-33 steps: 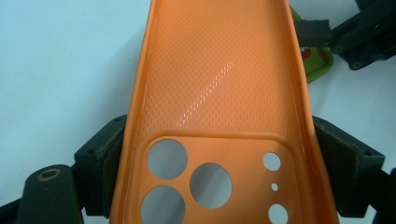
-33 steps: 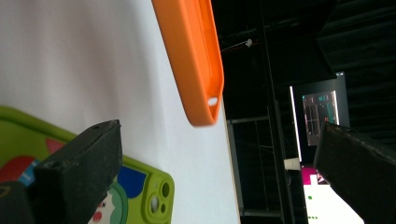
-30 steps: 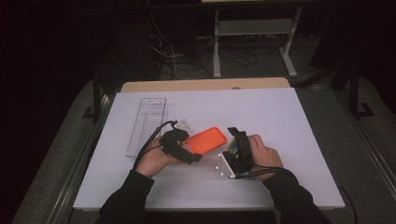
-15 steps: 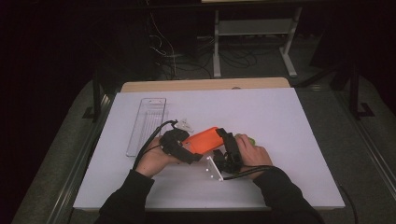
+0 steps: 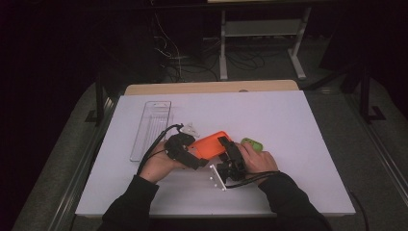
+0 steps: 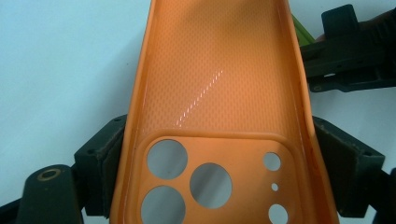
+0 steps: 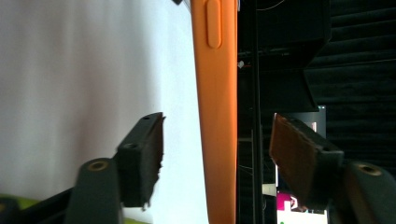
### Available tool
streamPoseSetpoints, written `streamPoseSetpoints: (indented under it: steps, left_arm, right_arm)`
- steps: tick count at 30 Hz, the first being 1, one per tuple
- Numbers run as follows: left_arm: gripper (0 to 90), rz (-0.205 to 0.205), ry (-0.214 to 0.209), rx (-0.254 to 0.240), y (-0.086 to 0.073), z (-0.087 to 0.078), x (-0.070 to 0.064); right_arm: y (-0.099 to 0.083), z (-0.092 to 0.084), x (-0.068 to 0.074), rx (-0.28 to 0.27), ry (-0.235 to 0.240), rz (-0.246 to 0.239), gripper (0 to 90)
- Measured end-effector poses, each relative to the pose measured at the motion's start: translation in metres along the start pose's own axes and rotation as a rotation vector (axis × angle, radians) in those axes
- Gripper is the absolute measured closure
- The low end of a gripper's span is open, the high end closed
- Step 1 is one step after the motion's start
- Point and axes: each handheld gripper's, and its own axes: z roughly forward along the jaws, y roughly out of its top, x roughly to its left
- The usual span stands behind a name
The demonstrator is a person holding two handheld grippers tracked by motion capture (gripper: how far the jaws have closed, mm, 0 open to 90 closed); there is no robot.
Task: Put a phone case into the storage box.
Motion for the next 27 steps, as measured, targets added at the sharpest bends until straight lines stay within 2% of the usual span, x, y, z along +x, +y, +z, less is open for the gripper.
streamPoseSetpoints:
  steps: [7,24,27]
  left_arm:
    - [15.6,0.001,0.001,-0.001,0.0001,-0.0003,0.0001]
    - [15.6,0.003,0.002,0.003,0.0003,0.0008,-0.0009]
    - [15.5,0.000,0.001,0.001,0.0004,0.0006,-0.0007]
  right_arm:
    - [0.0013,-0.0022,0.0021,-0.014,0.003,-0.021,51.4]
    - [0.0027,-0.0039,0.0023,-0.023,-0.002,-0.048,74.8]
    - [0.0029,-0.0042,0.0022,-0.021,0.003,-0.051,76.7]
